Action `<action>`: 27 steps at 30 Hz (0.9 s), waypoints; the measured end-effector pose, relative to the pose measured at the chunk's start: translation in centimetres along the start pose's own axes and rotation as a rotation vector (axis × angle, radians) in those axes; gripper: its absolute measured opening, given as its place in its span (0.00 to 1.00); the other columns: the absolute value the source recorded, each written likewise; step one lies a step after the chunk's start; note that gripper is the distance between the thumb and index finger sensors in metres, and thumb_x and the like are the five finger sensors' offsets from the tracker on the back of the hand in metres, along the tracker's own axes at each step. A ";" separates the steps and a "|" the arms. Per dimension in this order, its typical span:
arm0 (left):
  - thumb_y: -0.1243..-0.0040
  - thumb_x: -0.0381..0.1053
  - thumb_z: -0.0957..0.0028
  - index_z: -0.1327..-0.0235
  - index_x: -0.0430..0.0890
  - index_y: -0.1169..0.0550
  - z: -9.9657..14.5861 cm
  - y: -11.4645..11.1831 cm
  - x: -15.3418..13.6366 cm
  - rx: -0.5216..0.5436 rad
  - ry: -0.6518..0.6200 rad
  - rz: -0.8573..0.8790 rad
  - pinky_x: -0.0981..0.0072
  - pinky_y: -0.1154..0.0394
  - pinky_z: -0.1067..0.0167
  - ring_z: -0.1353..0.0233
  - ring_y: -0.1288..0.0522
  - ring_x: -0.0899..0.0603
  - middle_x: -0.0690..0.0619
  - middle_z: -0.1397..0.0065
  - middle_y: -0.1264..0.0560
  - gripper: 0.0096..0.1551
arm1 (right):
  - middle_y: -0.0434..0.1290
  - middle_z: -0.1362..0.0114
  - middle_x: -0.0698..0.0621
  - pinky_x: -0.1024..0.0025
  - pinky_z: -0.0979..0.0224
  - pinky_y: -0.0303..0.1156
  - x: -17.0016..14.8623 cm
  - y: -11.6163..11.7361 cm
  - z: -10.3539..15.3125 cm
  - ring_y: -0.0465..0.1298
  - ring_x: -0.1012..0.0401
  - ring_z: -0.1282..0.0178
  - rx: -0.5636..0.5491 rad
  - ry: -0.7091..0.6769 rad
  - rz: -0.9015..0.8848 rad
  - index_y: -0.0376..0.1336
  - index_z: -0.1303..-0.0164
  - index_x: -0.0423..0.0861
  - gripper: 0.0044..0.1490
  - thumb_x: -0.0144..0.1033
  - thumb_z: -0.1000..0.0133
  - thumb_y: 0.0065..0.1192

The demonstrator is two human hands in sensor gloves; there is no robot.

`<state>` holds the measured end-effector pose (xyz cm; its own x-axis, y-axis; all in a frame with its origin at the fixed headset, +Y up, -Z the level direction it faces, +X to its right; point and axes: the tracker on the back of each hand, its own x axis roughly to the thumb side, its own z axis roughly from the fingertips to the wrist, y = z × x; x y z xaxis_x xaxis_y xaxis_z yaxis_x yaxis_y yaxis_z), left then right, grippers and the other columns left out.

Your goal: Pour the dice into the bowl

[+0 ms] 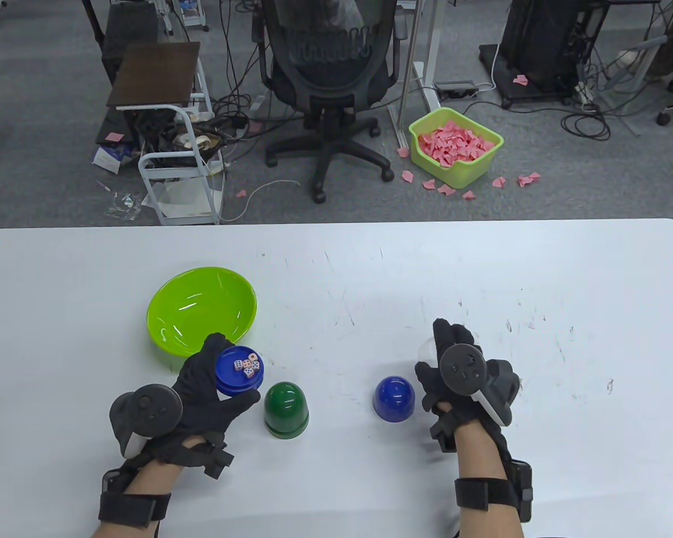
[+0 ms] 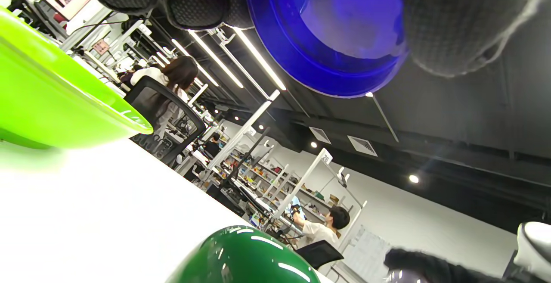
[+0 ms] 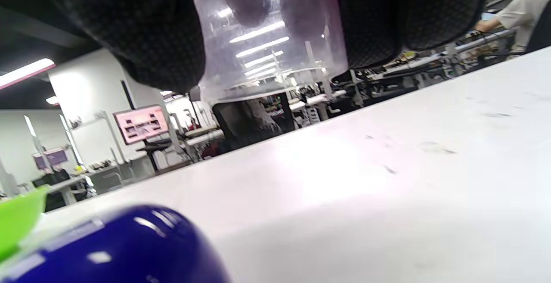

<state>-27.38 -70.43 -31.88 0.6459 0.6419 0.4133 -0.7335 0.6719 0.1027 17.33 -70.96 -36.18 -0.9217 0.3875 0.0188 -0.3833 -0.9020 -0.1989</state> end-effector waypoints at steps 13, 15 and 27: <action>0.30 0.74 0.60 0.21 0.50 0.53 -0.1 0.4 -0.9 0.021 0.043 0.036 0.35 0.35 0.25 0.22 0.35 0.36 0.46 0.19 0.38 0.66 | 0.62 0.22 0.28 0.26 0.31 0.60 -3.6 3.5 -0.4 0.66 0.29 0.32 0.224 0.167 0.068 0.53 0.21 0.36 0.56 0.39 0.54 0.79; 0.29 0.73 0.60 0.21 0.50 0.53 0.0 0.5 -1.0 0.027 0.050 0.043 0.35 0.35 0.25 0.22 0.35 0.36 0.45 0.19 0.38 0.66 | 0.61 0.22 0.29 0.26 0.31 0.60 -3.7 3.6 -0.4 0.66 0.29 0.32 0.219 0.169 0.068 0.52 0.20 0.35 0.56 0.38 0.54 0.79; 0.25 0.70 0.63 0.21 0.51 0.53 -0.1 1.1 -1.8 0.069 0.106 0.111 0.36 0.34 0.26 0.24 0.33 0.35 0.42 0.20 0.37 0.69 | 0.53 0.17 0.26 0.25 0.30 0.58 -3.4 3.2 -0.3 0.61 0.27 0.29 0.230 0.163 0.070 0.48 0.19 0.35 0.60 0.44 0.53 0.78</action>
<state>-29.33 -70.79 -32.54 0.5764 0.7484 0.3283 -0.8118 0.5703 0.1253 19.23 -75.07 -37.17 -0.9315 0.3318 -0.1487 -0.3401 -0.9398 0.0337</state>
